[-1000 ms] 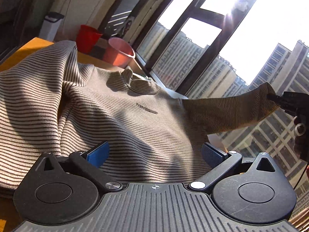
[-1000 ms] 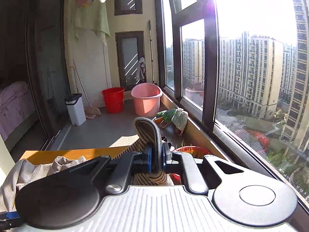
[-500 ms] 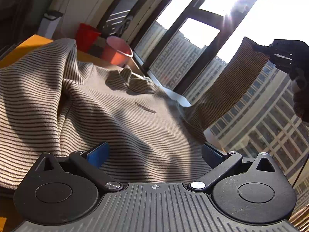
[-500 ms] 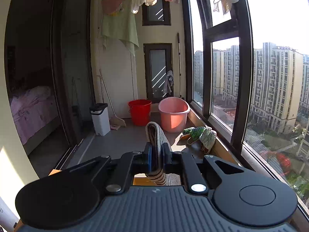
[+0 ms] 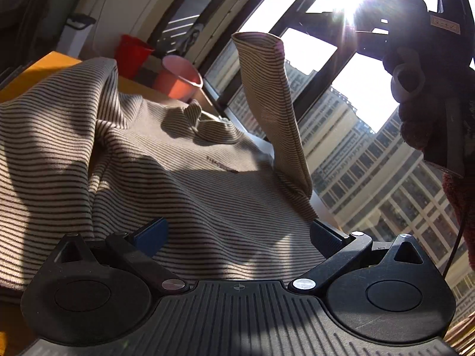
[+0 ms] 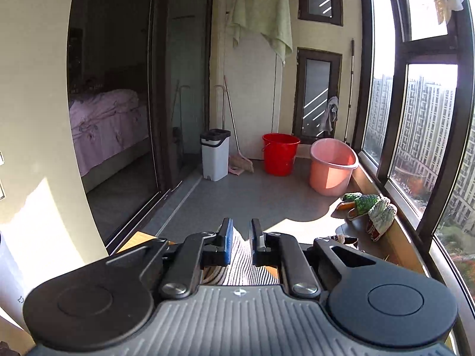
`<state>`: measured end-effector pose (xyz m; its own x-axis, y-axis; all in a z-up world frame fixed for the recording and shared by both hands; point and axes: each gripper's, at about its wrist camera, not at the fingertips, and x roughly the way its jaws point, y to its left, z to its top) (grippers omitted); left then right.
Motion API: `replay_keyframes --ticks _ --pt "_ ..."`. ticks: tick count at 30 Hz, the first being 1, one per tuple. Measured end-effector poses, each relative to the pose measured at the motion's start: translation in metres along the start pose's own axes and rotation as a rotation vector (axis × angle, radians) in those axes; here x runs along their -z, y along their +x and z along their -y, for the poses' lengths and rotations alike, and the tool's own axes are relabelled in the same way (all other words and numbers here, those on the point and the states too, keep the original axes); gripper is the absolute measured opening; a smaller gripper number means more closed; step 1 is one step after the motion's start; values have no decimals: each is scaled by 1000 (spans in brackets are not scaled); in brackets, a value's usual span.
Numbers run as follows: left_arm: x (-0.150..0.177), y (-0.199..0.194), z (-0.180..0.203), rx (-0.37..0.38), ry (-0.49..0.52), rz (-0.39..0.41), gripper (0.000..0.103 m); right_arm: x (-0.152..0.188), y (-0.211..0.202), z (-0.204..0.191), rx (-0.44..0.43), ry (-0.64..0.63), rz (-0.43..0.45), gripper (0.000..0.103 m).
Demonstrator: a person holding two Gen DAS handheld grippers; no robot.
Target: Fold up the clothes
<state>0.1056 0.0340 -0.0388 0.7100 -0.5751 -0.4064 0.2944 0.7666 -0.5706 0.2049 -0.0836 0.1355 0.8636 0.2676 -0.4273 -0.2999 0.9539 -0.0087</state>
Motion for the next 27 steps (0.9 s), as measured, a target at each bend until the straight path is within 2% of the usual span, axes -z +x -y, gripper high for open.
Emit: replay_keyframes --ticks 4,7,9,11,18,19,22,24,26,27 --pt "1 -1 0 3 -4 0 103 10 1 6 -8 19 -7 22" --pt "1 -1 0 4 -6 0 103 26 4 26 11 56 -36 29" --pt "1 -2 0 4 -8 0 103 41 8 41 19 91 -65 42" --pt "1 -2 -1 4 -9 -1 103 59 11 56 17 127 -98 56" --pt "0 0 0 -3 -10 -4 103 152 34 101 -1 326 -283 68" --pt "0 1 0 -4 -9 -6 103 166 35 106 -15 345 -288 68" --pt "0 1 1 -13 -3 -13 103 184 25 104 -60 289 -210 70" --pt "0 2 1 -19 2 -20 103 185 21 96 -55 244 -196 77" --pt "-1 2 1 -25 8 -26 103 182 15 85 -42 211 -181 88" --pt "-1 2 1 -27 10 -27 103 180 9 78 -37 200 -170 96"
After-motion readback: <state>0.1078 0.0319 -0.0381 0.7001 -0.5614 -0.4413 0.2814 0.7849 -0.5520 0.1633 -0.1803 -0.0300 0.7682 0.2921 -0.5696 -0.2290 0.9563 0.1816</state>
